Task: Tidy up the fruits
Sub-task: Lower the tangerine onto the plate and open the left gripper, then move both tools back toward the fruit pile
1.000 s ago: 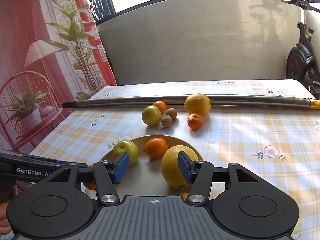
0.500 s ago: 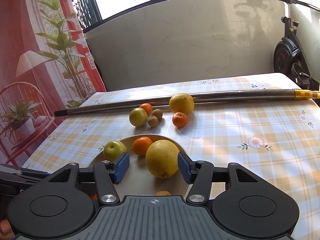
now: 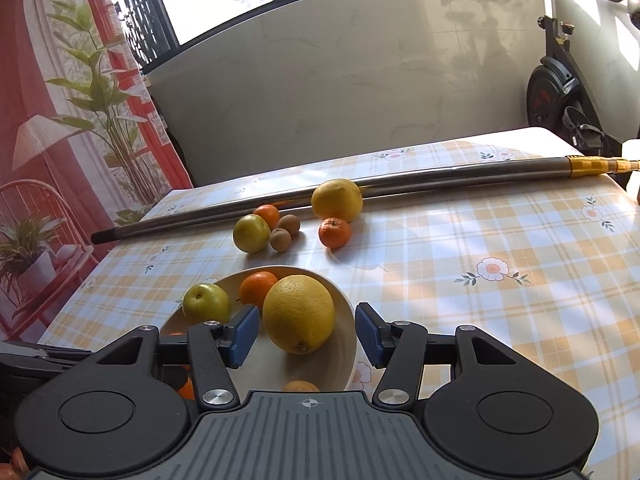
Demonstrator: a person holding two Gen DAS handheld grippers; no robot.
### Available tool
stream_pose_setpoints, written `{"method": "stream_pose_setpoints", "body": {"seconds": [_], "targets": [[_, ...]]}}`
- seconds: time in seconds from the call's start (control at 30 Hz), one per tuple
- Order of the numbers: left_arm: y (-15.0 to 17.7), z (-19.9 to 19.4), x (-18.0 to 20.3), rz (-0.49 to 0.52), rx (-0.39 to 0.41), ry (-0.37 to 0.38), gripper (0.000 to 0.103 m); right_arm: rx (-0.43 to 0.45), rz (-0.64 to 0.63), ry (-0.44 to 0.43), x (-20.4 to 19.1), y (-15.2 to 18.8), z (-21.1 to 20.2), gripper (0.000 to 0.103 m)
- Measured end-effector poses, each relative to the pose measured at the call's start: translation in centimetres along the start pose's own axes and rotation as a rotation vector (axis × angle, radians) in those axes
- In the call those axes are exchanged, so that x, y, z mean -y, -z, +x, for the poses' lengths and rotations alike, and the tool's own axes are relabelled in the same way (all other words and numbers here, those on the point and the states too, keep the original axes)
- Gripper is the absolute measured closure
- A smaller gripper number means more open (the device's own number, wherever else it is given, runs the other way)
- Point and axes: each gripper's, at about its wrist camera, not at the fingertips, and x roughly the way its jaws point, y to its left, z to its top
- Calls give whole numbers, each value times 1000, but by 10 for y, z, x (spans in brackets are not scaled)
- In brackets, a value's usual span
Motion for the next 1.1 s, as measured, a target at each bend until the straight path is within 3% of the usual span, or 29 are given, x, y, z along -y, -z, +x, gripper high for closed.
{"method": "stream_pose_setpoints", "body": {"seconds": [0.3,0.6,0.73,1.1], "targets": [[-9,5,-5,22,37,-57,65,3,2,2,0,-1,0,52],[-4,-9,-2,25,56,-35,65,7,2,0,0,-1,0,52],[0,-15,6,56,73,-11,45,10,5,1,0,-2,0,52],[-8,-25,-5,11,110,-21,45,21,12,3,4,-5,-2,52]]}}
